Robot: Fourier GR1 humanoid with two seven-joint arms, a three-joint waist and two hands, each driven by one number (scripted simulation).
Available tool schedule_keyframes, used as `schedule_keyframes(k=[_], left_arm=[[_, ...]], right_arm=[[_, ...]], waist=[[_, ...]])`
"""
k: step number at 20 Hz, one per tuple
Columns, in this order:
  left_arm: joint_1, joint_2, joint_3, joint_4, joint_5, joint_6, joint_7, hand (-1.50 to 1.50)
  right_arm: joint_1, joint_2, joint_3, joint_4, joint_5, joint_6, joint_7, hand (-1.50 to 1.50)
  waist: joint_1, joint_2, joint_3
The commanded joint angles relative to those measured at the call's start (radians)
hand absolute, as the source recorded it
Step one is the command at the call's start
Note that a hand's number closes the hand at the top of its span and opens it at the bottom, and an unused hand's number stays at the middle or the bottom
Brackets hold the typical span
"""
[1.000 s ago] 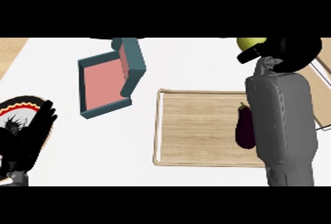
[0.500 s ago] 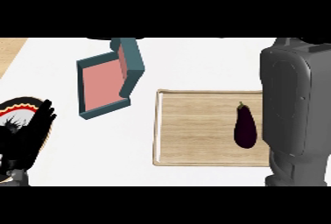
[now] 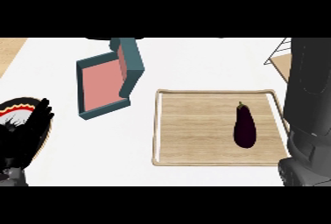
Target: Pick the lemon from the tray and place it in the tiered shelf
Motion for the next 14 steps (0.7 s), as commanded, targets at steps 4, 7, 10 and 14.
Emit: schedule_keyframes(k=[4,7,10,14], left_arm=[[-0.008,0.019,0.026,0.002,0.002,-0.007,-0.011,0.0],[0.005,-0.018,-0.011,-0.039,-0.018,0.015,0.025,0.0],[0.046,-0.035,-0.014,-0.055,-0.017,0.012,0.001,0.0],[0.007,-0.03,-0.006,-0.03,-0.022,0.014,0.008,0.0]], right_arm=[[-0.096,-0.131,-0.102,0.091,0.027,0.177,0.03,1.5],[-0.15,-0.089,-0.089,0.143,0.069,0.157,0.084,1.5],[-0.04,-0.147,-0.144,0.135,0.064,0.117,0.011,1.5],[-0.065,-0.204,-0.151,0.204,0.096,0.128,-0.001,1.5]], waist=[[0.0,0.002,0.0],[0.011,0.003,0.001],[0.005,0.003,0.001],[0.004,0.004,0.001]])
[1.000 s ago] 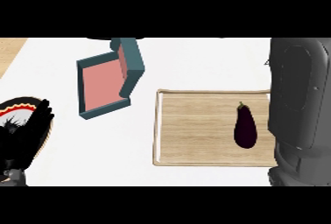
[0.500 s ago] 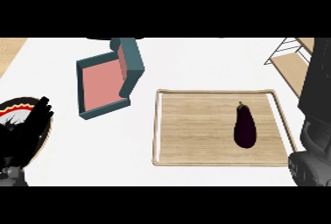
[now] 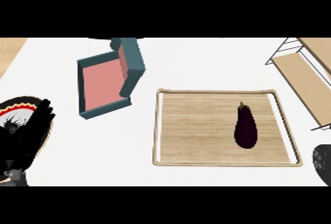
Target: Pick the lemon from the tray and place it in the tiered shelf
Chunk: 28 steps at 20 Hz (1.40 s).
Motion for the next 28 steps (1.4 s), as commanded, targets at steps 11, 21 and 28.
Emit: schedule_keyframes(k=[11,21,28], left_arm=[[-0.041,0.008,0.031,0.009,-0.003,-0.005,0.019,0.0],[-0.002,-0.047,0.005,0.044,-0.037,-0.003,-0.056,0.0],[-0.015,-0.015,0.029,0.012,-0.026,-0.025,-0.005,0.0]], right_arm=[[0.135,-0.14,-0.118,0.098,-0.099,-0.155,-0.018,1.5],[0.261,-0.194,-0.172,0.179,-0.15,-0.259,0.006,-1.5],[0.229,-0.255,-0.148,0.247,-0.225,-0.346,-0.032,-1.5]], waist=[[-0.002,0.001,0.001],[-0.002,0.002,0.0],[0.006,0.003,0.001]])
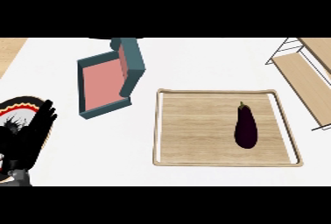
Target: Pick the lemon from the tray and place it in the tiered shelf
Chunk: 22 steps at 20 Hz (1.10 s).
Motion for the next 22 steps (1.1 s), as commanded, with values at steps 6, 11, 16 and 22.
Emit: schedule_keyframes(k=[6,11,16,22], left_arm=[[-0.01,0.009,0.016,0.016,0.015,-0.034,0.008,0.0],[-0.007,0.008,0.013,-0.04,0.0,-0.004,0.053,0.0],[0.018,0.028,0.062,0.027,0.022,-0.032,-0.013,0.0],[0.03,0.014,0.038,0.001,-0.002,-0.027,-0.002,0.0]], right_arm=[[0.01,0.007,-0.02,-0.06,-0.125,-0.153,0.002,-1.5],[0.024,0.053,-0.069,-0.233,-0.232,-0.169,0.008,-1.5],[0.046,0.048,-0.074,-0.453,-0.299,-0.108,0.018,-1.5],[0.01,0.044,0.001,-0.726,-0.25,0.051,0.174,-1.5]], waist=[[-0.003,-0.001,0.0],[-0.013,-0.007,0.0],[-0.026,-0.012,-0.001],[-0.02,-0.011,-0.002]])
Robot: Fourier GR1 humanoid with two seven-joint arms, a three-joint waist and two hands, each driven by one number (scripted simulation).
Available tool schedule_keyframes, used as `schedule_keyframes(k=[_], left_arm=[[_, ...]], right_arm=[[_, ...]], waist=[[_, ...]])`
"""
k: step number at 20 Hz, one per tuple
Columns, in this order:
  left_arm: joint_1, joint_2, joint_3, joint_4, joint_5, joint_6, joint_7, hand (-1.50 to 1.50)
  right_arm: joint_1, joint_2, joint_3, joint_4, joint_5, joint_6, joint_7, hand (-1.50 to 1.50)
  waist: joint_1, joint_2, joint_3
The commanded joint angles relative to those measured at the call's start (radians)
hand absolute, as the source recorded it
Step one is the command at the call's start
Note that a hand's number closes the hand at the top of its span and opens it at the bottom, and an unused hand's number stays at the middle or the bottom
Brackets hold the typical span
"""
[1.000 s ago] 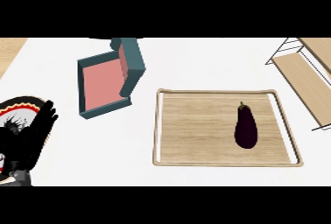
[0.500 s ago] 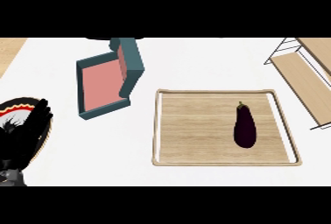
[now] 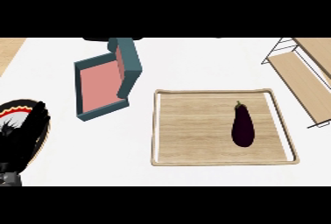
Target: Pick the lemon from the tray and place it in the tiered shelf
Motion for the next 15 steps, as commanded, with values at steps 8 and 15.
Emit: schedule_keyframes(k=[8,15], left_arm=[[0.055,-0.014,0.004,-0.012,-0.018,0.019,-0.008,0.0],[0.055,0.005,0.043,-0.008,0.008,0.016,0.0,0.0]], right_arm=[[-0.056,-0.062,0.007,-0.535,0.059,0.557,0.214,-1.5],[-0.093,-0.039,-0.043,-0.752,0.074,0.824,0.15,-1.5]], waist=[[-0.043,-0.027,-0.004],[-0.075,-0.041,-0.005]])
